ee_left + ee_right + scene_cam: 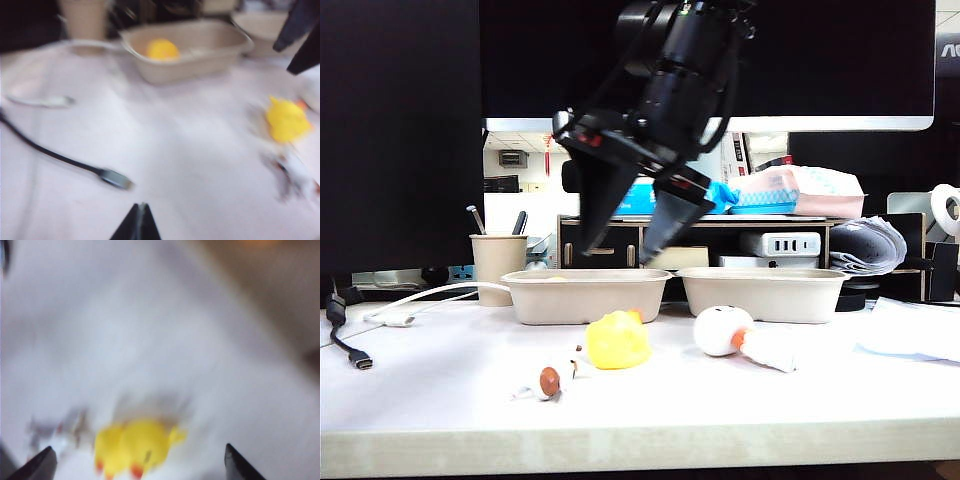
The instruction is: Put the dolls with similar colors into the same paper box, while dolls with different colors go into separate paper boxes.
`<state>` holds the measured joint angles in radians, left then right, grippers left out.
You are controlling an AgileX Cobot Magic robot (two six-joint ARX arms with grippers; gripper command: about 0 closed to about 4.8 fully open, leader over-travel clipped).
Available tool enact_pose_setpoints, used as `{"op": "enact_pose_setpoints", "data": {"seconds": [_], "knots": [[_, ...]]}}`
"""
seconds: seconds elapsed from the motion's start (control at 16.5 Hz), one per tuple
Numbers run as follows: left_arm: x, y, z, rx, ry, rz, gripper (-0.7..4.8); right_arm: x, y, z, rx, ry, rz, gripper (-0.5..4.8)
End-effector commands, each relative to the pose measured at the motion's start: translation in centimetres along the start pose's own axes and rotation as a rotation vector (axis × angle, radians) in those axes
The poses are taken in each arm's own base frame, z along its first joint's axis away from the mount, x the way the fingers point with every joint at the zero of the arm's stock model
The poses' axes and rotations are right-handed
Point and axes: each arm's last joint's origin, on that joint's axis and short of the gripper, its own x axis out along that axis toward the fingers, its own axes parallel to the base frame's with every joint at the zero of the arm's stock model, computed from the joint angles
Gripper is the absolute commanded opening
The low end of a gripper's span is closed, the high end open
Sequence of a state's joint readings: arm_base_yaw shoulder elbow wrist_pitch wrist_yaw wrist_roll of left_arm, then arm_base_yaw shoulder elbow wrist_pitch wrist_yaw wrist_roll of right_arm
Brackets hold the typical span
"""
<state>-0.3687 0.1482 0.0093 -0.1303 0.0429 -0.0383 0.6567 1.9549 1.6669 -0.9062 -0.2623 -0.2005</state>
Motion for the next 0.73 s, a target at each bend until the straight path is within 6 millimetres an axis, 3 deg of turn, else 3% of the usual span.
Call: {"op": "enact_pose_setpoints", "data": {"seconds": [0.06, 0.42, 0.73], "knots": [[0.3, -0.6, -0.3, 0.018, 0.041, -0.056, -0.05, -0.1, 0.8, -0.7, -0.009, 0.071, 0.020, 4.33], [0.4, -0.8, -0.4, 0.023, 0.058, -0.073, -0.05, 4.5, 3.0, -3.4, -0.014, 0.144, -0.010, 4.54], [0.4, -0.8, -0.4, 0.023, 0.058, -0.073, -0.05, 5.3, 3.4, -2.8, -0.026, 0.066, -0.084, 4.59]]}}
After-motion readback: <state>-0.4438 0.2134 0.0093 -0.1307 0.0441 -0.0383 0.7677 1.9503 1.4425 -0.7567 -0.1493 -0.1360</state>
